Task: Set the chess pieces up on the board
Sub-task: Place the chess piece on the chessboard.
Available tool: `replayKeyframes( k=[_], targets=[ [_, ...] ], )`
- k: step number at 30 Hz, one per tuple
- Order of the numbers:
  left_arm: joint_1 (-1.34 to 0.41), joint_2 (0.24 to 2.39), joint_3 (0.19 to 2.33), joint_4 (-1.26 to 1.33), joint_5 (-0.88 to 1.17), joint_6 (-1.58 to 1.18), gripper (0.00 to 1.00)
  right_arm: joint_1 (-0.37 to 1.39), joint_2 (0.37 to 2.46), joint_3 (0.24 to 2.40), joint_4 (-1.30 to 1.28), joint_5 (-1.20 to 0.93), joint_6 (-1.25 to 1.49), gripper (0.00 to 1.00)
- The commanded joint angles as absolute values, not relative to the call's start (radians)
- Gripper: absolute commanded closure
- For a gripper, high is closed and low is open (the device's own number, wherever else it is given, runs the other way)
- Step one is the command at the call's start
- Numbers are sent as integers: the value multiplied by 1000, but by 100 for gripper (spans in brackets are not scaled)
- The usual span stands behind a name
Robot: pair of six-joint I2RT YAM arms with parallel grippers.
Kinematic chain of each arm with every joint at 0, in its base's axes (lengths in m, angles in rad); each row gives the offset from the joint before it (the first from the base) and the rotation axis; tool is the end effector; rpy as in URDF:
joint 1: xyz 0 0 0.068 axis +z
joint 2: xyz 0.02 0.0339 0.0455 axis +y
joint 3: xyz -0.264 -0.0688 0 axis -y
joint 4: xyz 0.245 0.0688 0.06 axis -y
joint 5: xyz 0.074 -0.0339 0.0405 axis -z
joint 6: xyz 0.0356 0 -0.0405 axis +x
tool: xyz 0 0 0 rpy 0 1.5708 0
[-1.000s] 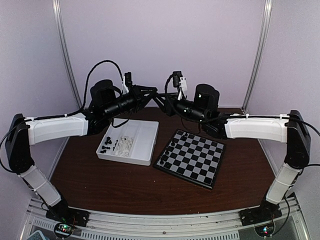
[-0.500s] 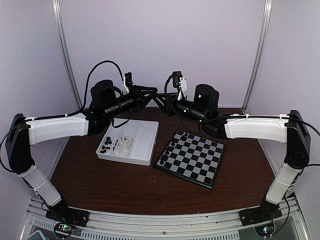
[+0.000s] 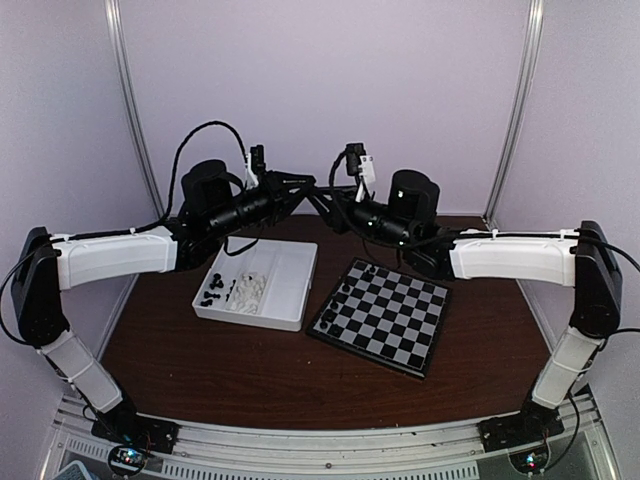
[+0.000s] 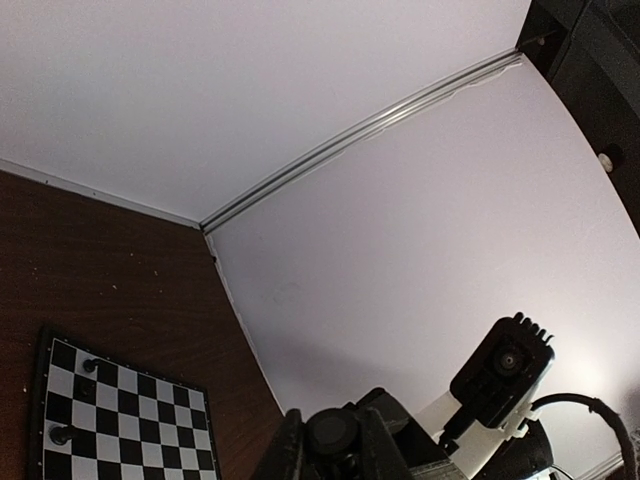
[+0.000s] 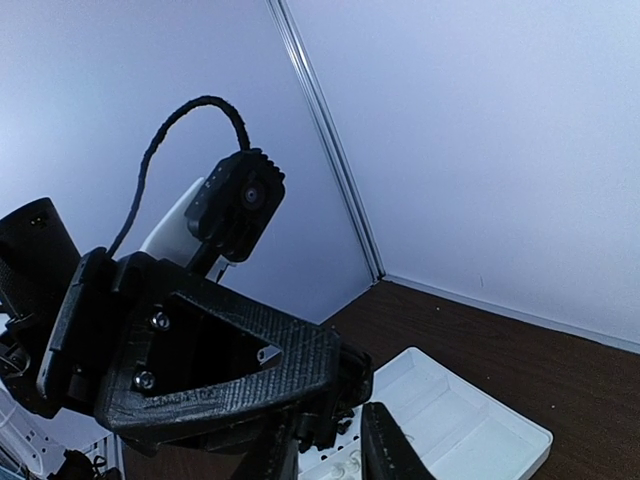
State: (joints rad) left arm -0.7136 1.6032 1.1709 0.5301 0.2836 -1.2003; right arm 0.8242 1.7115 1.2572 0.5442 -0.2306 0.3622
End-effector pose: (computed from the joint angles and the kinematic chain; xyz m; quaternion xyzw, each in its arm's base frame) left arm 0.2836 -0.2588 0.3398 -0.0586 0.6706 -0.6542 0.3448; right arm 0.2736 0.3077 0.3310 -0.2361 0.6329 0.4743 0.5646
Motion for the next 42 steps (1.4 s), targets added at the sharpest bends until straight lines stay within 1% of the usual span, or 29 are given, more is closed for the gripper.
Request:
replayKeyframes(
  k=[1,2,3,4,6,12,15,18,20,21,27,36,42],
  targets=[
    [-718,1612,1184,577,294,-1201,83,822,1671,1233,581,-192,346,71],
    [-718,1612,1184,576,293,-1201,83,822,1669,1233,578,-192,343,66],
    [-718,1611,1184,575,292,-1201,83,823,1669,1233,576,-192,341,63],
    [-719,1611,1184,575,292,-1201,83,822,1668,1233,574,-191,339,63],
    [-719,1611,1183,575,292,-1201,83,824,1666,1232,574,-188,337,64],
    [-719,1610,1181,573,292,-1203,83,823,1665,1232,579,-192,337,74],
    [-719,1611,1181,573,294,-1203,83,822,1666,1234,577,-192,337,76],
    [-719,1611,1180,568,291,-1203,83,822,1663,1233,578,-190,335,75],
    [-719,1612,1178,565,289,-1204,83,822,1661,1235,574,-191,331,69],
    [-718,1612,1178,565,289,-1204,83,822,1661,1236,572,-192,328,68],
    [-718,1614,1183,560,291,-1206,82,822,1657,1236,571,-189,319,65],
    [-719,1613,1205,510,299,-1199,82,822,1646,1245,553,-234,239,66],
    [-719,1612,1213,480,305,-1192,81,823,1638,1266,478,-240,155,71]
  ],
)
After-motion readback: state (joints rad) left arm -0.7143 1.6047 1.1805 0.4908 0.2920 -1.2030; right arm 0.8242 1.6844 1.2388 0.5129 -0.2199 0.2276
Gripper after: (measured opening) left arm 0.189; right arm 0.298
